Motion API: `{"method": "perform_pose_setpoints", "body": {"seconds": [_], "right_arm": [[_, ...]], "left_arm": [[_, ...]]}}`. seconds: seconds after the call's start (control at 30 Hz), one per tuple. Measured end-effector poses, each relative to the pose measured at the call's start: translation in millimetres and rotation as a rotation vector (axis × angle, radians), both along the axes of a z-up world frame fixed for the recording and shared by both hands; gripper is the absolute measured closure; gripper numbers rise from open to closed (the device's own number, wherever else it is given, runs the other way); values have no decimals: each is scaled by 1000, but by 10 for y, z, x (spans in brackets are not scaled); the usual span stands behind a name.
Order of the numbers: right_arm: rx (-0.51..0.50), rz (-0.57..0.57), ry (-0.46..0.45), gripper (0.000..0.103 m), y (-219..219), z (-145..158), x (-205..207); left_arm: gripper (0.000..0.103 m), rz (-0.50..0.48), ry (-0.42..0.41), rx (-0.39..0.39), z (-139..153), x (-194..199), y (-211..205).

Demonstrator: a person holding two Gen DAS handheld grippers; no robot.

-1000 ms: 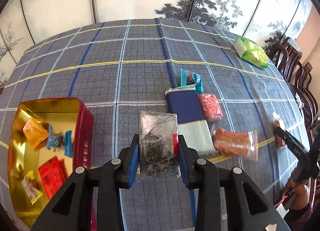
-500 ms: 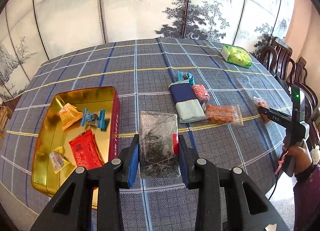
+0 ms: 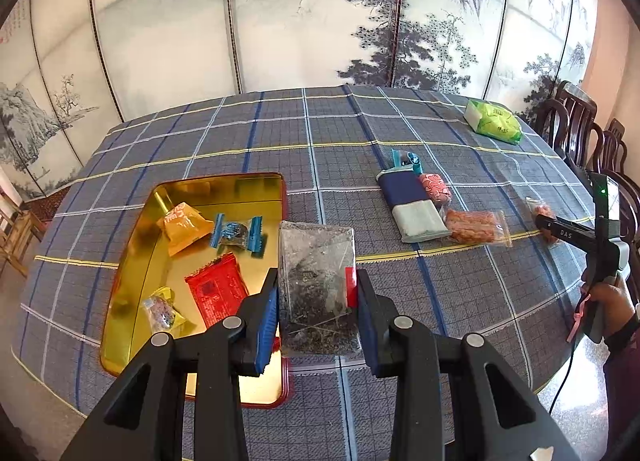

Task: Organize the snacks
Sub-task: 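Grasp the clear dark tea bag with the left gripper while the right gripper holds the crackers, then carry the dark tea bag with the left gripper into the gold tin and release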

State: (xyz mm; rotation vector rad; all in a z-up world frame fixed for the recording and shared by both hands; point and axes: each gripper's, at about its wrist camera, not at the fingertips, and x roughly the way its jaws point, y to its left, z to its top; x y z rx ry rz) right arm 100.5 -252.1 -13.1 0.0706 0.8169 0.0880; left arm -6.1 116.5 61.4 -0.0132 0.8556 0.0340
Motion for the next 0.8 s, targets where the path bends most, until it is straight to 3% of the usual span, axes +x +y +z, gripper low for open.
{"method": "perform_pose_setpoints", "body": {"seconds": [0.8], "right_arm": [[-53, -16, 8, 63, 86, 9, 4]], "left_arm": [[72, 97, 37, 39, -213, -4, 689]]}}
